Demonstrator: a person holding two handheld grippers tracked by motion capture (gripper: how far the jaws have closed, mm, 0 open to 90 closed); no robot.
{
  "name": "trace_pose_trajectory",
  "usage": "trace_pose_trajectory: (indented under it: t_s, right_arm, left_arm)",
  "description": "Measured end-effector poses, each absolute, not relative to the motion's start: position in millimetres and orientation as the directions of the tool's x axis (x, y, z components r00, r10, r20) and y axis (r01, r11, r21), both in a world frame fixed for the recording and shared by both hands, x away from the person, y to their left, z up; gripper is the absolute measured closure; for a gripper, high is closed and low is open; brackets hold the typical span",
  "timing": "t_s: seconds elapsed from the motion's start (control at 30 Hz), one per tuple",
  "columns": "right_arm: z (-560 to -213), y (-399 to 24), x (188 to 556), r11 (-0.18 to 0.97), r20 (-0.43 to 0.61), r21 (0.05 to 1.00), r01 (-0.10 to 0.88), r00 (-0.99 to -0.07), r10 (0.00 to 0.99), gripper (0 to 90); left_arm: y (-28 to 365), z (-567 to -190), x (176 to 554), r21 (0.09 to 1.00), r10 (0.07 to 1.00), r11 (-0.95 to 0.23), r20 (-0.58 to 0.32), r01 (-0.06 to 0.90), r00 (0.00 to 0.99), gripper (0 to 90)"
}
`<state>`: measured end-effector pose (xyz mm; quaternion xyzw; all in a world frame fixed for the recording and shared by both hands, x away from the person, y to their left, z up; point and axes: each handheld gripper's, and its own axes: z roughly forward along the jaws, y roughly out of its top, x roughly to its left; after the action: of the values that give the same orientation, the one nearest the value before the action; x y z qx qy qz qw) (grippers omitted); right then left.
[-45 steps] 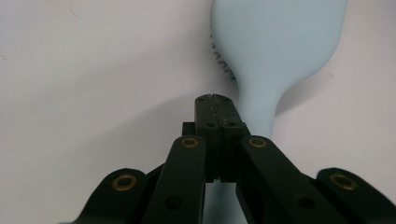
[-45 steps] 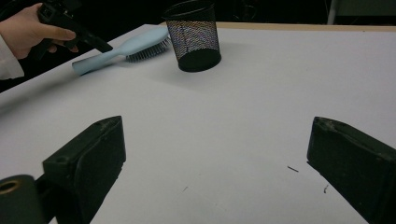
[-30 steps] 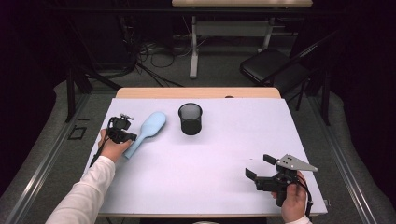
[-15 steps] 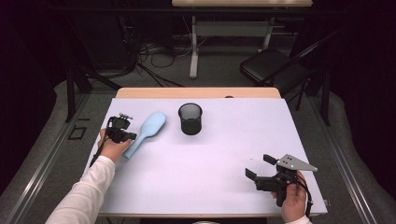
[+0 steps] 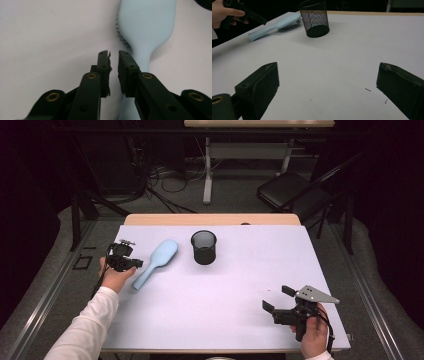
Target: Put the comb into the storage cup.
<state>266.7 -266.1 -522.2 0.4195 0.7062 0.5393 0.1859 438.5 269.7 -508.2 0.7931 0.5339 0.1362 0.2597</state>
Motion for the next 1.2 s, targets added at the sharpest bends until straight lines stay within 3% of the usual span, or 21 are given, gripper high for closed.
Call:
trace_pose_trajectory:
  t_s: [0.8,1.2]
  right_arm:
    - [-523,-265,267,0.081,0.177,0.916,0.393,-0.576,0.798,5.7]
    - [-523,-265,267,0.085,0.175,0.913,0.398,-0.574,0.8,6.2]
  left_arm:
    - [276,-499,432,0.579,0.922,-0.231,-0.127,0.782,0.367,48.3]
    - [276,-497,429,0.579,0.92,-0.232,-0.131,0.782,0.37,43.7]
